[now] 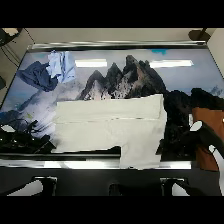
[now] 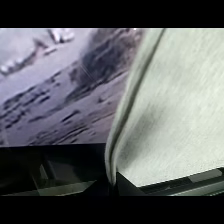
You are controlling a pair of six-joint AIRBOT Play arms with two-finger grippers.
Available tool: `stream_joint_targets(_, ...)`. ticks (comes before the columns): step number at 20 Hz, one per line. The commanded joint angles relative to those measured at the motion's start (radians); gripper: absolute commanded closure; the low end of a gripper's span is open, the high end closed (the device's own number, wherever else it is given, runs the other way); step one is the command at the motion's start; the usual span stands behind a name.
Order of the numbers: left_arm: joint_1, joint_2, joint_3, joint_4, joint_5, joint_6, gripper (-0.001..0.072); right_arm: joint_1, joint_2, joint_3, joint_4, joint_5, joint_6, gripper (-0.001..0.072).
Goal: Fold the shirts.
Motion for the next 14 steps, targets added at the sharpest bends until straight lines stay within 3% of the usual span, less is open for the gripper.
stream_joint_targets(1, 0.001, 0.001, 0.000, -0.017, -0.003, 0.001, 0.0671, 0.000, 0.004, -0.068, 0.036, -0.074, -0.026, 0.0289)
stream_joint_targets(3, 0.001, 0.001, 0.000, -0.022, -0.002, 0.001, 0.0671, 0.000, 0.004, -0.090, 0.057, -0.109, -0.032, 0.0395)
stream_joint_targets(5, 0.001, 0.001, 0.000, -0.022, 0.010, 0.003, 0.0671, 0.000, 0.005, -0.092, 0.059, -0.132, -0.034, 0.0666)
stream_joint_targets(10, -0.002, 0.050, 0.090, -0.139, 0.005, 0.076, 0.0674, 0.000, 0.042, 0.056, 0.139, -0.068, -0.129, 0.0668)
stream_joint_targets(14, -0.071, 0.068, 0.286, -0.194, 0.018, -0.006, 0.0677, 0.003, 0.043, 0.321, 0.232, -0.101, -0.097, 0.0668)
